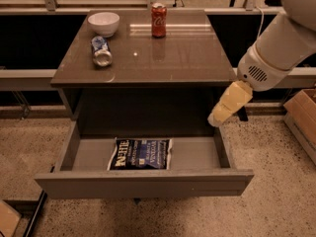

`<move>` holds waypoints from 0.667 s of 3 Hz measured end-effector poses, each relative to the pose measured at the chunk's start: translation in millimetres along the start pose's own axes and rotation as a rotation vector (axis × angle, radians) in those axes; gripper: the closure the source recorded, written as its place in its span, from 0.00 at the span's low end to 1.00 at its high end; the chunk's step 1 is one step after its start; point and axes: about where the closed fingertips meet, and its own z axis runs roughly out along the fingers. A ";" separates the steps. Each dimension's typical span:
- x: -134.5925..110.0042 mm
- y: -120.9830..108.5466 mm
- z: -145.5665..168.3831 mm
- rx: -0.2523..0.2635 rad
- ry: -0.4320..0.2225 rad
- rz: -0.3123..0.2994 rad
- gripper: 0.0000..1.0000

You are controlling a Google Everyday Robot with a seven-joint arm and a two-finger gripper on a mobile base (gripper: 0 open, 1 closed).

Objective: Pick blue chip bag from top drawer and place on counter

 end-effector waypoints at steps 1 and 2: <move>-10.5 9.8 24.8 -0.051 -0.008 0.102 0.00; -24.7 15.4 51.4 -0.071 -0.007 0.208 0.00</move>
Offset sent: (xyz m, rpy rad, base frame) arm 0.0331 0.0622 -0.0674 0.1565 0.1427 -0.3025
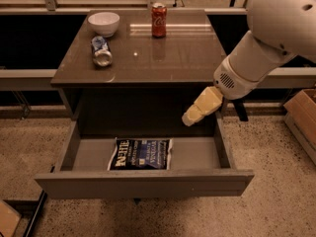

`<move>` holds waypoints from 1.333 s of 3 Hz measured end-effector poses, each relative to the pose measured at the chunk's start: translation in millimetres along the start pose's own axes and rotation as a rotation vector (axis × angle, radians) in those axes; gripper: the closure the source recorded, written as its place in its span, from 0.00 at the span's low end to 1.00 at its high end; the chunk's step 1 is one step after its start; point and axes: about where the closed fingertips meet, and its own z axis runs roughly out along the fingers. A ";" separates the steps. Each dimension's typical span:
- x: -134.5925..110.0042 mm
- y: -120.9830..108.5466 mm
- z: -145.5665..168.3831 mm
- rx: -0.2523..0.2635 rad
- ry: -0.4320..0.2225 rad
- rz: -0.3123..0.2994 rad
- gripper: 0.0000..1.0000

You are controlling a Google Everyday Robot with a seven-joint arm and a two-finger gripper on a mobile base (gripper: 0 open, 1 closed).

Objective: Pick blue chip bag from top drawer and place on counter

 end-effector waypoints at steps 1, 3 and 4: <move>-1.0 0.7 1.0 0.000 -0.001 0.032 0.00; -21.9 10.6 54.9 -0.049 0.027 0.157 0.00; -32.2 18.2 93.3 -0.076 0.052 0.202 0.00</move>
Offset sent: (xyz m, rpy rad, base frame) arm 0.0183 0.0122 -0.0339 0.0218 0.1071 -0.1857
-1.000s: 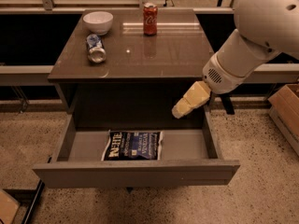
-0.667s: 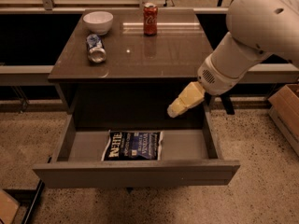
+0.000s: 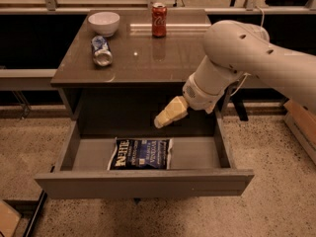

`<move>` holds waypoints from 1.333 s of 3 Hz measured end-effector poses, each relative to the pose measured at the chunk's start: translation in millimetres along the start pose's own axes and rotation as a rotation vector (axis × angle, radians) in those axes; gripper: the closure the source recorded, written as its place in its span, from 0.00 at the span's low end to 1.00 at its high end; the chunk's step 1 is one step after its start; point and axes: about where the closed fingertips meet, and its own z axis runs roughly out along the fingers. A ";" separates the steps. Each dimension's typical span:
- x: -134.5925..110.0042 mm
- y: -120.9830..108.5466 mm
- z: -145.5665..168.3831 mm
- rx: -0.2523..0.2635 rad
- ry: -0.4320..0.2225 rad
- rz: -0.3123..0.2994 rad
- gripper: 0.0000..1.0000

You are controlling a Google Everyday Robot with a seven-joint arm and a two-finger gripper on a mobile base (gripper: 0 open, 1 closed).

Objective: Pick blue chip bag from top drawer and place on counter

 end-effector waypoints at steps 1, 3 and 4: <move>1.0 5.6 66.8 -0.006 0.101 0.077 0.00; 24.2 9.0 152.9 -0.032 0.234 0.233 0.00; 32.9 11.2 163.3 0.000 0.265 0.281 0.18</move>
Offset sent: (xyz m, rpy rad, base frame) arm 0.0041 0.0493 -0.1560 -0.0098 0.2956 -0.1676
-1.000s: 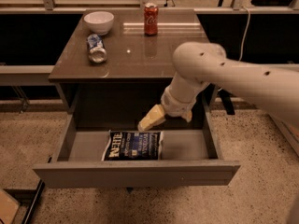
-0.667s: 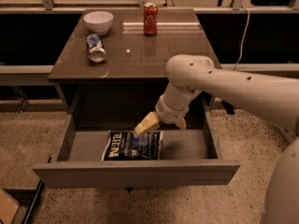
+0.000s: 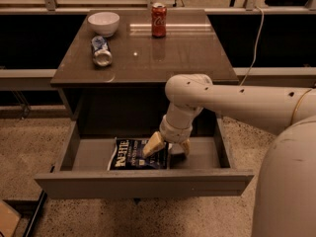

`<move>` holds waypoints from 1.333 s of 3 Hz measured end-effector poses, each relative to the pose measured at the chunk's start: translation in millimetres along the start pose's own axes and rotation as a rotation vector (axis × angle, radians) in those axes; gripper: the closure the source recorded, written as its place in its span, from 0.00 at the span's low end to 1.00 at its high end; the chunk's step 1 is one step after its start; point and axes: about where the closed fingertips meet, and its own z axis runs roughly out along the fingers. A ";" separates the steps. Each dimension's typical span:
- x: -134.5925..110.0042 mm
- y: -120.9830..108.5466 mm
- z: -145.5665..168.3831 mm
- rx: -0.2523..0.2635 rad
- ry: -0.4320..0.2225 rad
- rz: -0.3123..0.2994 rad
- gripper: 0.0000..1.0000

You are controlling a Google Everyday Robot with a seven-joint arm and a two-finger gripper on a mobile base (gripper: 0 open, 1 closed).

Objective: Pick blue chip bag from top drawer and place on counter

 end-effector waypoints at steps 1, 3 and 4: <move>3.3 3.6 -1.9 0.033 -0.002 0.022 0.43; 5.5 11.0 -23.6 0.056 -0.046 0.027 0.89; 6.7 11.8 -41.1 0.041 -0.085 0.028 1.00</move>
Offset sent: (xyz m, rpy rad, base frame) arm -0.0054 0.0038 0.0233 -0.0699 -0.0447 -0.0403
